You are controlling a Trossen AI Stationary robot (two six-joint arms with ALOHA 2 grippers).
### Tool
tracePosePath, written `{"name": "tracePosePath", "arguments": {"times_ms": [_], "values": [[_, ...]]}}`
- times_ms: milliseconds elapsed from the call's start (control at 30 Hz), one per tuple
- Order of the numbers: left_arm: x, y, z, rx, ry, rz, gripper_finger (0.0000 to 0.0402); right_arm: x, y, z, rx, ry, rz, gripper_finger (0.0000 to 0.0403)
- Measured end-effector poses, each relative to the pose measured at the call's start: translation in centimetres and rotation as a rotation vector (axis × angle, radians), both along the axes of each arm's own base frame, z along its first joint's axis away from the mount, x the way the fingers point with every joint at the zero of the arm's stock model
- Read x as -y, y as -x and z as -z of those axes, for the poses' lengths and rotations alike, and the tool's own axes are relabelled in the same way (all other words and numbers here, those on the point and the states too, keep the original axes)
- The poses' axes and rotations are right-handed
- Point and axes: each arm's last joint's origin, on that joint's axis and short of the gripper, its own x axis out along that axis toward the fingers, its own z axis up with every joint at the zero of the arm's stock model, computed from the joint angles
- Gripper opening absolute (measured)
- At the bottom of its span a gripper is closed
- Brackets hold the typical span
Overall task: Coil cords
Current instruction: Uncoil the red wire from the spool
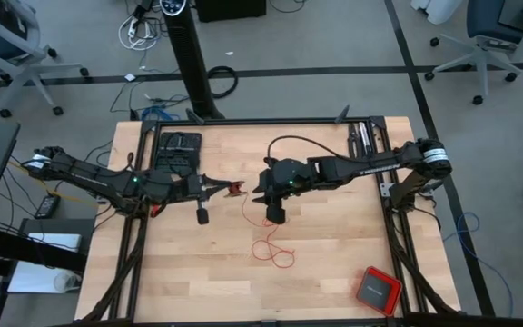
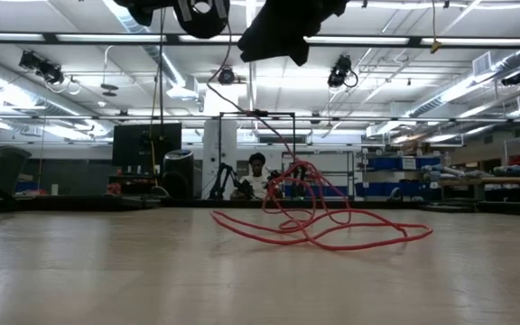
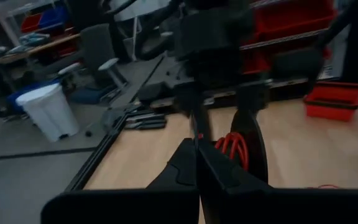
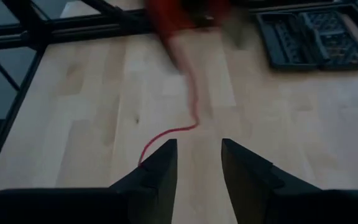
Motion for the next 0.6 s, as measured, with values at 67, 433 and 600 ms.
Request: {"name": "tracePosePath", "arguments": {"times_ms": [67,433,600], "values": [[0.1,0.1,-0.1,0.004,0.007,0.044,0.0,0.2,0.0,0.0,-0.002,-0.003,0.001,0.0122],[0.8,-0.1,-1.2,0.126,0.151,0.249,0.0,1.4,0.0,0.0,-0.007,-0.023,0.045,0.0122],[1.2,0.0,-1.3,0.12,0.217,0.386,0.0,1.3,-0.5,-0.8,0.094,-0.051,0.08,0.0122]]}}
